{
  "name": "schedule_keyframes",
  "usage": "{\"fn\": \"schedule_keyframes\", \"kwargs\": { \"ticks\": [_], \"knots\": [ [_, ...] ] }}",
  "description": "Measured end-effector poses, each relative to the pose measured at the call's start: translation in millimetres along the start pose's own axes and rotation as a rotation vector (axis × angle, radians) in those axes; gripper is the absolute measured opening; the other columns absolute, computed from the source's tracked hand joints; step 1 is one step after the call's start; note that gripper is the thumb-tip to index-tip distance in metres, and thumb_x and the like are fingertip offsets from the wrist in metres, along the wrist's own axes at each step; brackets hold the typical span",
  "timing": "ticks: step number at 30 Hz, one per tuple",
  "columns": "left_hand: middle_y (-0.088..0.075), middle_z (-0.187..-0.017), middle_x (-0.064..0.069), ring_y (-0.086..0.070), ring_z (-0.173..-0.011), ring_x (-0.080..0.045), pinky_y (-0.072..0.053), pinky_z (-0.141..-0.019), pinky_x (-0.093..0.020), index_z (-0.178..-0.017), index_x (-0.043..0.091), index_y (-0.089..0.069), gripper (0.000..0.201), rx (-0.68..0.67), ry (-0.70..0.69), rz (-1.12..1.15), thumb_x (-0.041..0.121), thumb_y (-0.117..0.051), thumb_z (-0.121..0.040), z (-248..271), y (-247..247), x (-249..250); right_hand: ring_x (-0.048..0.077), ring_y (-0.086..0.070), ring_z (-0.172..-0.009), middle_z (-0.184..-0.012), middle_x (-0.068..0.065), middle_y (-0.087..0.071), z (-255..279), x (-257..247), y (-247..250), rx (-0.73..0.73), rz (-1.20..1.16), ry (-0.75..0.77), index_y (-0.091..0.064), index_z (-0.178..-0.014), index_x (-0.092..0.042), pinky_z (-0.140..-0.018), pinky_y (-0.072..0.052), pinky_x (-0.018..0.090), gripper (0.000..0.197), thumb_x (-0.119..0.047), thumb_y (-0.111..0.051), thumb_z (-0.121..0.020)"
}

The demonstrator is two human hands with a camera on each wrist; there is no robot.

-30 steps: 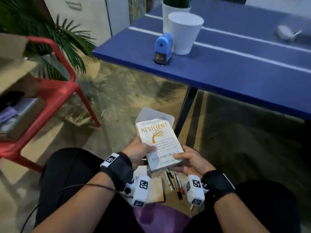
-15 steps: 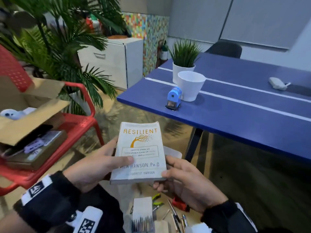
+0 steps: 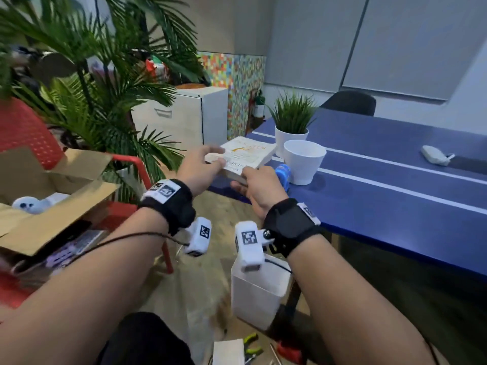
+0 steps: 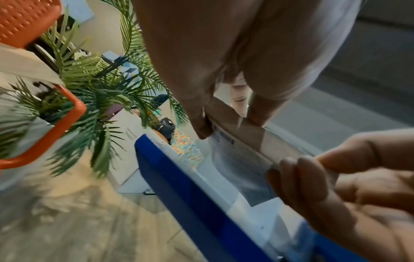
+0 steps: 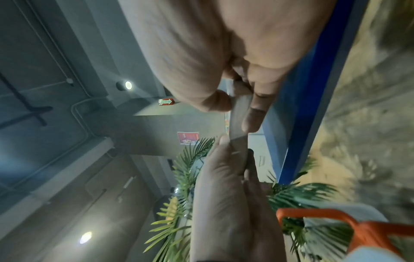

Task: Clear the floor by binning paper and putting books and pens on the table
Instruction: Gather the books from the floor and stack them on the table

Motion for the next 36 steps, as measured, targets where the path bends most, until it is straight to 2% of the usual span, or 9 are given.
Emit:
{"fn": "schedule_keyframes", "kwargs": {
  "ticks": [4,7,10,13,17,27,29,32,36],
  "knots": [
    [-0.071,-0.101,-0.002,-0.065,-0.094,-0.023,-0.052,-0.084,-0.030,-0.111,0.027,-0.068,0.023,-0.058,-0.044,-0.318,0.036,-0.059,-0.092,-23.4,-25.7,-16.7,0.030,-0.064,-0.100,-0.132,0.025,-0.065,-21.2,0.1,13.7,0.072,0.210,-0.001,-0.054,-0.136,0.009,-0.086,-0.061,0.039,0.040,0.009,-0.048,-0.097],
    [-0.068,-0.114,-0.003,-0.061,-0.104,-0.024,-0.049,-0.090,-0.033,-0.109,0.028,-0.069,0.031,-0.157,-0.080,-0.497,0.045,-0.047,-0.093,-28.2,-35.2,-29.3,0.034,-0.069,-0.112,-0.134,0.023,-0.067,-23.5,19.5,22.3,0.069,0.439,-0.005,-0.062,-0.131,0.000,-0.101,-0.058,0.056,0.056,-0.020,-0.064,-0.078],
    [-0.061,-0.122,-0.007,-0.057,-0.113,-0.024,-0.047,-0.097,-0.039,-0.115,0.036,-0.066,0.039,-0.226,-0.119,-0.619,0.052,-0.048,-0.086,-25.5,-36.5,-37.0,0.029,-0.055,-0.138,-0.149,0.006,-0.058,8.0,10.7,12.7,0.046,0.656,0.130,-0.058,-0.142,-0.014,-0.117,-0.045,0.044,0.059,-0.031,-0.062,-0.086],
    [-0.060,-0.122,-0.008,-0.056,-0.115,-0.025,-0.045,-0.098,-0.037,-0.123,0.036,-0.066,0.036,-0.222,-0.213,-0.721,0.045,-0.057,-0.089,-23.3,-37.0,-33.7,0.035,-0.043,-0.144,-0.154,0.015,-0.047,10.4,13.9,8.6,0.000,0.946,0.239,-0.053,-0.145,-0.010,-0.118,-0.038,0.042,0.052,-0.022,-0.053,-0.095],
    [-0.065,-0.126,-0.003,-0.056,-0.119,-0.024,-0.046,-0.097,-0.033,-0.124,0.033,-0.067,0.035,-0.229,-0.243,-0.760,0.046,-0.056,-0.093,-25.5,-39.2,-25.1,0.042,-0.036,-0.145,-0.150,0.023,-0.043,1.6,21.7,0.4,-0.100,1.172,0.171,-0.049,-0.147,-0.004,-0.123,-0.033,0.044,0.052,-0.014,-0.047,-0.096],
    [-0.063,-0.130,-0.004,-0.056,-0.118,-0.026,-0.044,-0.097,-0.032,-0.131,0.031,-0.062,0.038,-0.247,-0.190,-0.706,0.043,-0.054,-0.096,-16.3,-39.8,-18.3,0.042,-0.053,-0.131,-0.138,0.022,-0.054,-5.9,30.7,12.2,-0.058,1.270,0.321,-0.058,-0.134,-0.004,-0.107,-0.044,0.043,0.041,-0.012,-0.048,-0.095],
    [-0.066,-0.121,-0.007,-0.058,-0.112,-0.027,-0.044,-0.095,-0.032,-0.128,0.028,-0.064,0.036,-0.113,-0.237,-0.635,0.036,-0.055,-0.094,0.3,-37.6,-10.3,0.037,-0.057,-0.124,-0.129,0.018,-0.060,8.4,31.9,20.6,-0.040,1.184,0.491,-0.062,-0.128,-0.006,-0.106,-0.046,0.042,0.037,-0.012,-0.052,-0.093],
    [-0.064,-0.089,0.001,-0.058,-0.085,-0.016,-0.045,-0.080,-0.027,-0.108,0.023,-0.070,0.029,0.311,-0.360,-0.390,0.023,-0.054,-0.084,50.8,-33.3,-7.5,0.025,-0.063,-0.099,-0.103,0.007,-0.067,47.2,49.7,53.7,0.062,1.003,0.787,-0.069,-0.106,-0.009,-0.090,-0.050,0.034,0.018,-0.012,-0.059,-0.091],
    [-0.052,-0.064,-0.002,-0.048,-0.057,-0.012,-0.039,-0.055,-0.023,-0.086,0.019,-0.063,0.015,0.519,-0.216,-0.070,0.013,-0.053,-0.077,116.3,-56.5,-58.4,0.011,-0.062,-0.071,-0.075,-0.001,-0.068,78.0,122.2,119.8,-0.018,0.867,0.574,-0.071,-0.093,-0.011,-0.068,-0.048,0.025,0.007,-0.015,-0.067,-0.095]
  ]
}}
Point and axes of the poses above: each hand's wrist, its own z-axis away from the middle knuckle, its own y-axis out of the back of the hand, x = y × z, the point moved 3 cm from there along -z, towards the middle knuckle
